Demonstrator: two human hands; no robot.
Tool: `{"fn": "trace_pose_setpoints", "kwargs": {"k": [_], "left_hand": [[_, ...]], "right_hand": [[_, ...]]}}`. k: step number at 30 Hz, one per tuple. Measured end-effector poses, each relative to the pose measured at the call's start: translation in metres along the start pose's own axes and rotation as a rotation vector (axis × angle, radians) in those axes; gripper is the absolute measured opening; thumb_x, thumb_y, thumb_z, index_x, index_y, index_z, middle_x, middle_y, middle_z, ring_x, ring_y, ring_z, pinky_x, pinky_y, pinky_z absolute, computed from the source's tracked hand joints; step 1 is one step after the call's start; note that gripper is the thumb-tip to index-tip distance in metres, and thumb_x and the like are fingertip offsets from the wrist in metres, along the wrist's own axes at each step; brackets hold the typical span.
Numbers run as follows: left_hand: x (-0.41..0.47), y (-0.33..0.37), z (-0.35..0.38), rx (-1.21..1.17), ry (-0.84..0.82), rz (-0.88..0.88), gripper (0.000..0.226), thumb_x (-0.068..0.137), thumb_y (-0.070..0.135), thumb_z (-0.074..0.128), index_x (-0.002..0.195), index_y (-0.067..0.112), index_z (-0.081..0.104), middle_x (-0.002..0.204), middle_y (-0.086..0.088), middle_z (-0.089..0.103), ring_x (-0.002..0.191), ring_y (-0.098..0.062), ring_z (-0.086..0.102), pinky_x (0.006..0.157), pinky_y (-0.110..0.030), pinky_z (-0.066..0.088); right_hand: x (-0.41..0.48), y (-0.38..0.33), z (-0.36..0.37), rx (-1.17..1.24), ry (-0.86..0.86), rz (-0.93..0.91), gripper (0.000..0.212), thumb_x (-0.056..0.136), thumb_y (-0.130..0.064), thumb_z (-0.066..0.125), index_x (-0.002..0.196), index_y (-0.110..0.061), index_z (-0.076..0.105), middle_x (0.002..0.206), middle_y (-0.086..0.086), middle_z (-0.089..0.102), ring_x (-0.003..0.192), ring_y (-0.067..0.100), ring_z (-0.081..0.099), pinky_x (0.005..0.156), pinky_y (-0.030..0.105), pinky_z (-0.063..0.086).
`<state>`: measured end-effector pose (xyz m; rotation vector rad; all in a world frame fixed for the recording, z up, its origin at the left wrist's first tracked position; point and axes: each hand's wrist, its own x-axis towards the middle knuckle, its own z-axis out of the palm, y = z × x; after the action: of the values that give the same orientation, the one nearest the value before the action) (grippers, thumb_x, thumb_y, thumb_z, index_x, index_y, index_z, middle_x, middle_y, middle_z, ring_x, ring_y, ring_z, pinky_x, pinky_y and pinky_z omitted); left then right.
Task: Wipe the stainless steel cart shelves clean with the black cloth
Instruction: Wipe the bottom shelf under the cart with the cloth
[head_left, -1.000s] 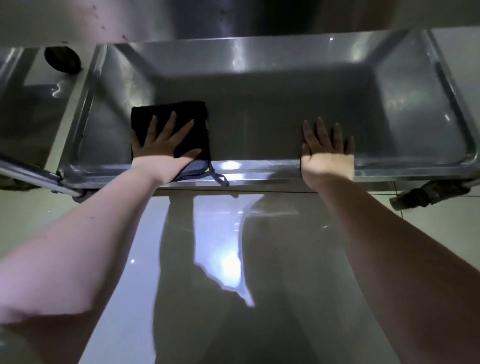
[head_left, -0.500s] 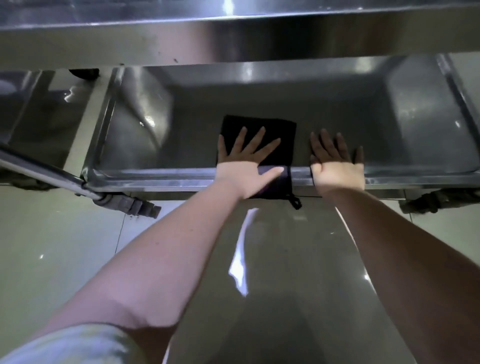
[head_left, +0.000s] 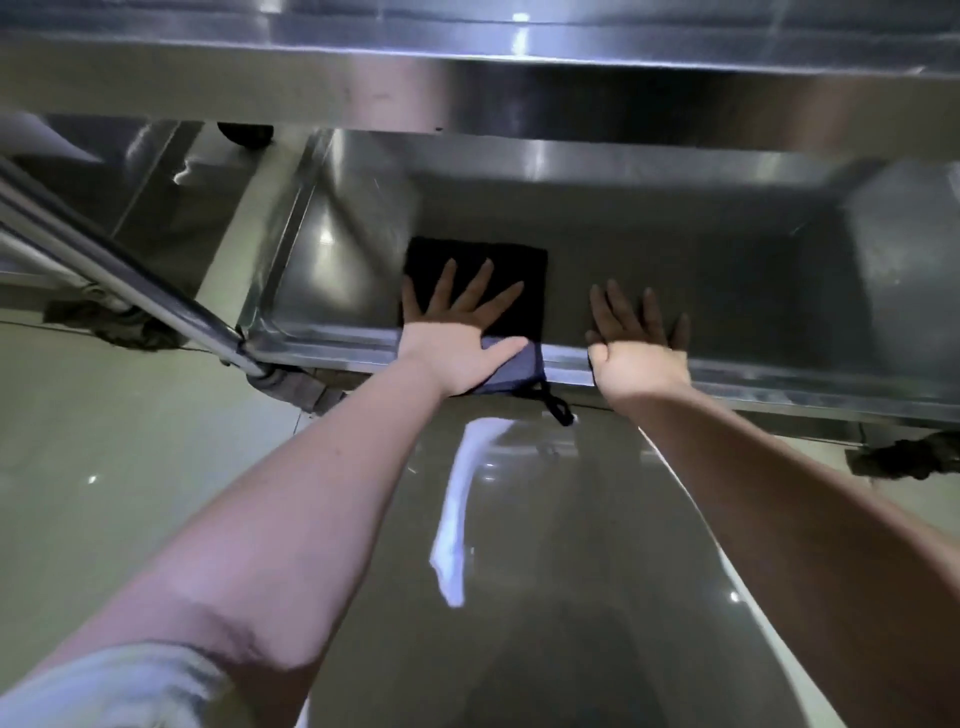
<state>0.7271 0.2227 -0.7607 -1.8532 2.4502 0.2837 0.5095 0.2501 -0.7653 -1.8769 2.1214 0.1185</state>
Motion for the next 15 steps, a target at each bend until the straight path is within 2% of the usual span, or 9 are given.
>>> {"fn": "trace_pose_setpoints", "kwargs": {"k": [1,4,5,9,15], "left_hand": [[-0.002,0.020,0.003,0.013,0.000,0.054,0.066,0.086,0.077,0.026,0.146,0.058,0.008,0.163,0.014,0.000,0.149,-0.026,-0.006,0.111,-0.065,-0.008],[-0.005,0.059,0.009,0.024,-0.031,0.098,0.064,0.087,0.073,0.026,0.146,0.058,0.009,0.162,0.016,0.001,0.149,-0.024,-0.008,0.110,-0.064,-0.012],[-0.004,0.058,0.008,0.008,-0.034,0.094,0.064,0.087,0.073,0.027,0.146,0.058,0.009,0.162,0.017,0.002,0.149,-0.023,-0.008,0.110,-0.064,-0.013],[-0.004,0.000,0.000,-0.017,-0.019,0.047,0.066,0.085,0.077,0.028,0.145,0.060,0.008,0.162,0.017,0.000,0.150,-0.022,-0.008,0.112,-0.064,-0.008],[-0.037,-0.153,-0.014,0.004,0.006,-0.216,0.064,0.087,0.074,0.029,0.145,0.060,0.006,0.163,0.013,0.002,0.150,-0.024,-0.001,0.117,-0.057,0.002]], "right_hand": [[-0.002,-0.007,0.004,-0.064,-0.001,-0.028,0.063,0.101,-0.045,0.031,0.155,-0.036,-0.002,0.162,-0.017,-0.011,0.150,0.020,-0.011,0.117,0.058,-0.005],[-0.005,-0.003,0.009,-0.193,-0.013,-0.023,0.100,0.084,-0.056,0.058,0.155,-0.030,-0.007,0.162,-0.014,-0.014,0.150,0.019,-0.010,0.117,0.056,-0.001],[-0.005,0.000,0.010,-0.185,0.004,-0.022,0.099,0.085,-0.055,0.058,0.155,-0.030,-0.006,0.162,-0.015,-0.013,0.150,0.018,-0.009,0.117,0.055,-0.001],[-0.005,-0.003,0.012,-0.027,0.127,-0.030,0.059,0.101,-0.037,0.030,0.155,-0.039,0.006,0.162,-0.020,-0.001,0.150,0.012,-0.002,0.119,0.051,-0.002],[-0.005,-0.005,0.013,-0.018,0.130,-0.009,0.055,0.103,-0.035,0.024,0.154,-0.042,0.005,0.161,-0.021,-0.002,0.150,0.012,-0.003,0.118,0.049,-0.004]]}}
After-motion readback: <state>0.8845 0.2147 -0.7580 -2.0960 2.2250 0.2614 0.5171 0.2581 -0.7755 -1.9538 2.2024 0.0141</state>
